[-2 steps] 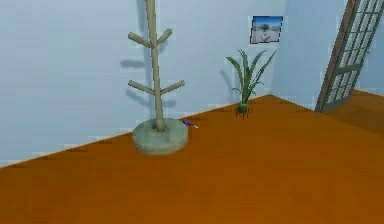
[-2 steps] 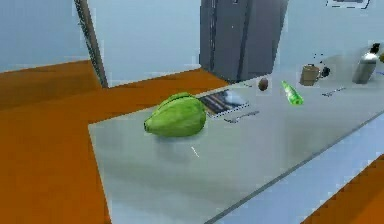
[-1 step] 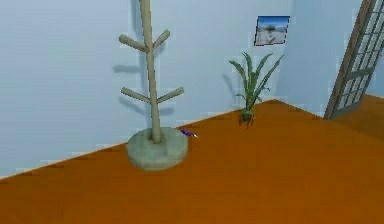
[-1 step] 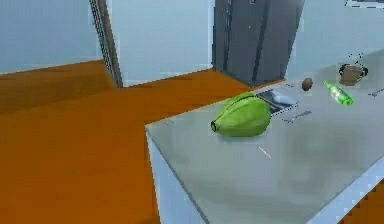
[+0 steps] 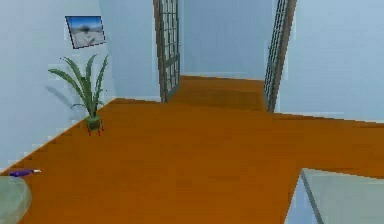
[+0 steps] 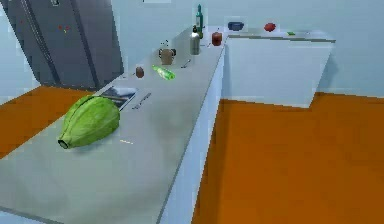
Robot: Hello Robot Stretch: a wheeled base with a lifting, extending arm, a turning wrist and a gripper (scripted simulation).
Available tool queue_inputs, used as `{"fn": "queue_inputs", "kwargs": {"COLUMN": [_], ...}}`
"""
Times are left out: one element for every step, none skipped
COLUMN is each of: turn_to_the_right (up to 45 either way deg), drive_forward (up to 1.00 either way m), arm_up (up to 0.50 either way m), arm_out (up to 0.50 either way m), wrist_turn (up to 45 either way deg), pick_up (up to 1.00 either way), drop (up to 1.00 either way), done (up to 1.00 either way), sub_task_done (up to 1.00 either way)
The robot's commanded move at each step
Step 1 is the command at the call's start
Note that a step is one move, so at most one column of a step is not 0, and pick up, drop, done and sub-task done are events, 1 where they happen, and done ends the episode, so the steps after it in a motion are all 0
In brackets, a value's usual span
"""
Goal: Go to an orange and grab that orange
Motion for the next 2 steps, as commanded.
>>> {"fn": "queue_inputs", "kwargs": {"turn_to_the_right": [12.0, 0.0], "drive_forward": [0.00, 0.80], "arm_up": [0.00, 0.00], "arm_out": [0.00, 0.00], "wrist_turn": [0.0, 0.0], "pick_up": [0.00, 0.00], "drop": [0.00, 0.00], "done": [0.00, 0.00], "sub_task_done": [0.00, 0.00]}}
